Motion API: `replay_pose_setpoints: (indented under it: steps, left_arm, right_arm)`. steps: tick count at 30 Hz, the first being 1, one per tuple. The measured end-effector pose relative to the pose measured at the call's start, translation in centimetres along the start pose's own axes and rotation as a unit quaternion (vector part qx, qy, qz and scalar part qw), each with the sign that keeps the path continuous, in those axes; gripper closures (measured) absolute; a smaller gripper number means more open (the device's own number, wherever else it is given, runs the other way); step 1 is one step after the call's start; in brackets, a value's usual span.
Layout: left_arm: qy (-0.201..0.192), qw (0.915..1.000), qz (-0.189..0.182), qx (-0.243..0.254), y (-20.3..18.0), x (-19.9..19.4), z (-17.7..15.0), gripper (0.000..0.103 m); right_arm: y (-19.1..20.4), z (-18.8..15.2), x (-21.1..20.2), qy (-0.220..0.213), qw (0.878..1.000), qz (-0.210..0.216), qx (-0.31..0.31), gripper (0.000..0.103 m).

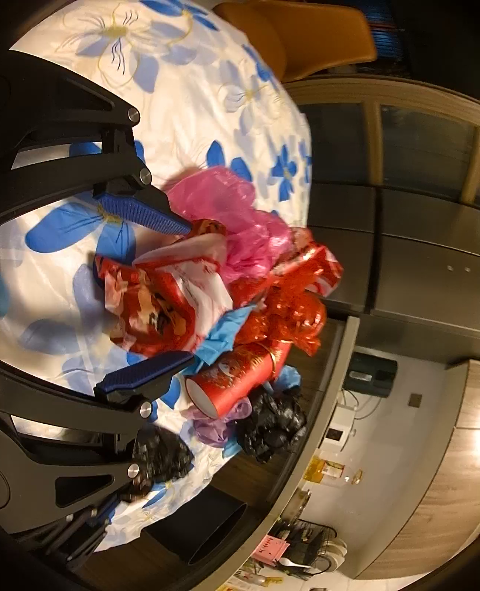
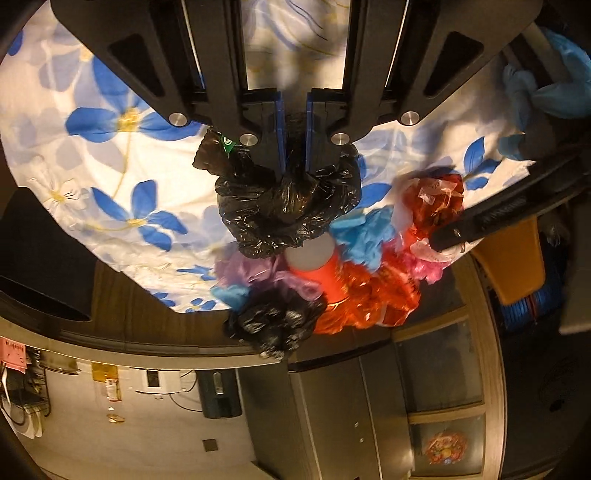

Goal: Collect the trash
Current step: 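Grasp the red-and-white snack bag with the left tool while the right tool grasps a black bag, then carry the snack bag and black bag over the black trash bin with both tools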

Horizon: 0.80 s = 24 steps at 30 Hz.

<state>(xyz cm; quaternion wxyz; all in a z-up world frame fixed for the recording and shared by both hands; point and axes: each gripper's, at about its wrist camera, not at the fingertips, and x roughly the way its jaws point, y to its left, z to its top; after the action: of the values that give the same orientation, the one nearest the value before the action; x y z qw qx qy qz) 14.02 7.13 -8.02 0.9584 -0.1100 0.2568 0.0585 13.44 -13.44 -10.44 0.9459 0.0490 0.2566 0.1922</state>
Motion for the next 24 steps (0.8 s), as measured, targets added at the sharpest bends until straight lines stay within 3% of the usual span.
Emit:
replay_pose_setpoints:
  steps: [3,9,16,24]
  left_arm:
    - [0.027,0.9996,-0.004,-0.011,0.4,0.9,-0.2,0.068]
    - [0.042,0.9989,-0.021,-0.005,0.4,1.3,-0.6,0.094]
    - [0.023,0.9993,-0.024,0.015,-0.7,-1.3,-1.0,0.097]
    - [-0.034,0.9986,-0.034,0.022,-1.8,-7.0,-0.3,0.097]
  right_arm:
    - [-0.4,0.2,-0.4,-0.003,1.000,-0.001,0.004,0.093]
    - [-0.4,0.4,-1.0,-0.009,1.000,0.003,0.002,0.094]
    - [-0.6,0.9,-2.3,-0.023,1.000,0.006,0.004,0.093]
    - [-1.4,1.7,-4.8,-0.041,0.999,0.004,0.006,0.094]
